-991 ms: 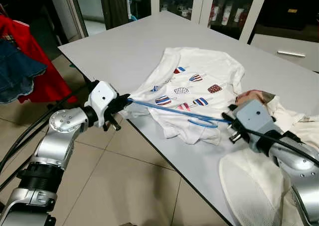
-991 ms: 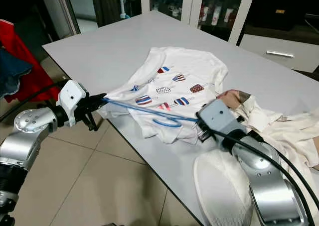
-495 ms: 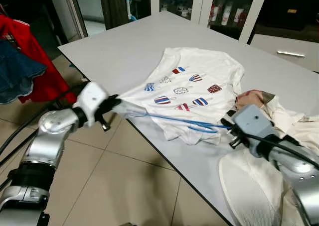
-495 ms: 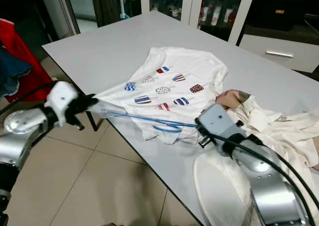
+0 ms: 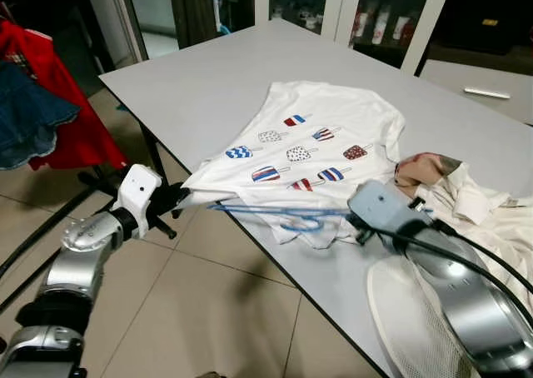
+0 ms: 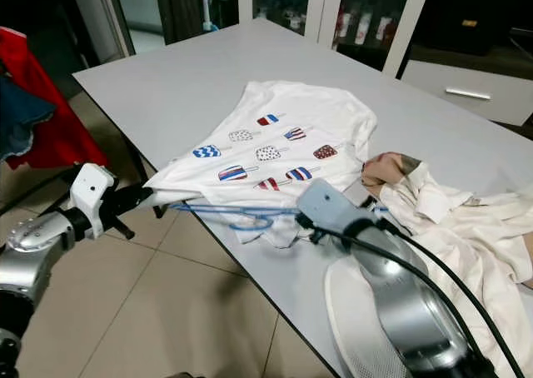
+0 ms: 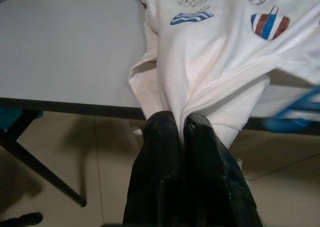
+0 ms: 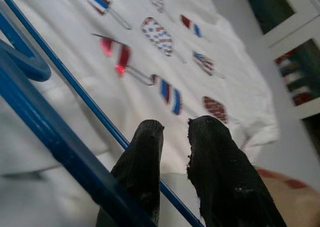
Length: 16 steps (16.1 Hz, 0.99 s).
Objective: Hang hanger
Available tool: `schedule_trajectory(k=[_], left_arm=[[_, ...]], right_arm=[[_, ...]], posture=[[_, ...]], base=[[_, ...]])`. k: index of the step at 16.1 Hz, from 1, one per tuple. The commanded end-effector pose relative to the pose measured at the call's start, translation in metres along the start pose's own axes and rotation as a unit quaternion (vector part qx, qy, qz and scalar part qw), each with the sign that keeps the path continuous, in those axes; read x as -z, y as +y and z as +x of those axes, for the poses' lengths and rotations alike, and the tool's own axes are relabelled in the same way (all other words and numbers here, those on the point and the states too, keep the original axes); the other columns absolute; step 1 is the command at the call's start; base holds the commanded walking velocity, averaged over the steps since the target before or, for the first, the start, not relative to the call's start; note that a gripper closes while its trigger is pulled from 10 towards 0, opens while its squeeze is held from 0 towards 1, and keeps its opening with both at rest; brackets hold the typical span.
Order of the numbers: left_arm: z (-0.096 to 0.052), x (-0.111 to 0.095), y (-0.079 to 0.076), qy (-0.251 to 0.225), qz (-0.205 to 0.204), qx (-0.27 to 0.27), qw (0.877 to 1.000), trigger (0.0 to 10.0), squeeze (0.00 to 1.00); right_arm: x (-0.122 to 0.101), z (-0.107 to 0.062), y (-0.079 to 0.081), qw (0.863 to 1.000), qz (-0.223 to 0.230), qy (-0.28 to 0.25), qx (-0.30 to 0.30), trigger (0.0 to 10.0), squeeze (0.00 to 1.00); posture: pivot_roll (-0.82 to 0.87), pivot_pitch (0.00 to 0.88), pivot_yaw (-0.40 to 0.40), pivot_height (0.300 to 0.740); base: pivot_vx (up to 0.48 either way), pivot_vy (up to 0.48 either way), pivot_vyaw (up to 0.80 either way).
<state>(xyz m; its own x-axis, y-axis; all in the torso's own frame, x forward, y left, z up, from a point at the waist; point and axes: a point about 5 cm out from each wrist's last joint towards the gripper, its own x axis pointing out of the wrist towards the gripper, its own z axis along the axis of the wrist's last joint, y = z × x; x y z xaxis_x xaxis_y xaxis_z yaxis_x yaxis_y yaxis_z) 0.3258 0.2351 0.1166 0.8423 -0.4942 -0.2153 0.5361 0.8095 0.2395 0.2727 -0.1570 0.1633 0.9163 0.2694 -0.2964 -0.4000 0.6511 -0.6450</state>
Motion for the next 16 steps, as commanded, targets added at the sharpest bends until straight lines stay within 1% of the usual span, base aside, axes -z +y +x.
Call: schedule_trajectory(k=[1,3,4,6,10,11,14,16], left_arm=[[-0.001,0.002,0.001,-0.006,-0.008,-0.012,1.0,10.0,0.0],[0.002,0.003,-0.003,-0.013,-0.008,-0.01,1.0,10.0,0.0],[0.008,0.001,-0.009,-0.023,-0.009,-0.007,1.0,10.0,0.0],[0.011,0.0,-0.014,-0.031,-0.009,0.001,0.999,10.0,0.0],[0.016,-0.002,-0.017,-0.035,-0.005,0.005,0.999,10.0,0.0],[0.018,-0.004,-0.019,-0.038,-0.002,0.01,0.999,10.0,0.0],[0.018,-0.006,-0.019,-0.04,0.009,0.013,0.999,10.0,0.0],[0.02,-0.012,-0.018,-0.049,0.027,0.011,0.998,10.0,0.0]], right_arm=[[-0.002,0.003,-0.003,1.0,-0.012,-0.001,0.016,10.0,0.0],[-0.001,0.009,-0.005,0.999,-0.026,0.007,0.033,10.0,0.0],[0.002,0.013,-0.009,0.997,-0.031,0.022,0.062,10.0,0.0],[0.005,0.011,-0.023,0.995,-0.026,0.028,0.097,10.0,0.0],[0.012,0.011,-0.024,0.993,-0.038,0.043,0.106,10.0,0.0],[0.008,0.009,-0.024,0.993,-0.021,0.033,0.108,10.0,0.0],[0.012,0.002,-0.033,0.992,-0.026,0.037,0.116,10.0,0.0],[0.02,-0.002,-0.038,0.989,-0.038,0.054,0.132,10.0,0.0]], posture=[[0.06,0.083,0.0,0.74],[0.06,0.081,-0.004,0.74],[0.06,0.081,-0.005,0.74],[0.05,0.08,-0.002,0.74],[0.05,0.078,-0.001,0.74],[0.05,0.078,0.002,0.74],[0.04,0.077,0.004,0.74],[0.04,0.076,0.004,0.74]], base=[[0.0,0.0,0.0],[0.0,0.0,0.0],[0.0,0.0,0.0],[0.0,0.0,0.0],[0.0,0.0,0.0],[0.0,0.0,0.0],[0.0,0.0,0.0],[0.0,0.0,0.0]])
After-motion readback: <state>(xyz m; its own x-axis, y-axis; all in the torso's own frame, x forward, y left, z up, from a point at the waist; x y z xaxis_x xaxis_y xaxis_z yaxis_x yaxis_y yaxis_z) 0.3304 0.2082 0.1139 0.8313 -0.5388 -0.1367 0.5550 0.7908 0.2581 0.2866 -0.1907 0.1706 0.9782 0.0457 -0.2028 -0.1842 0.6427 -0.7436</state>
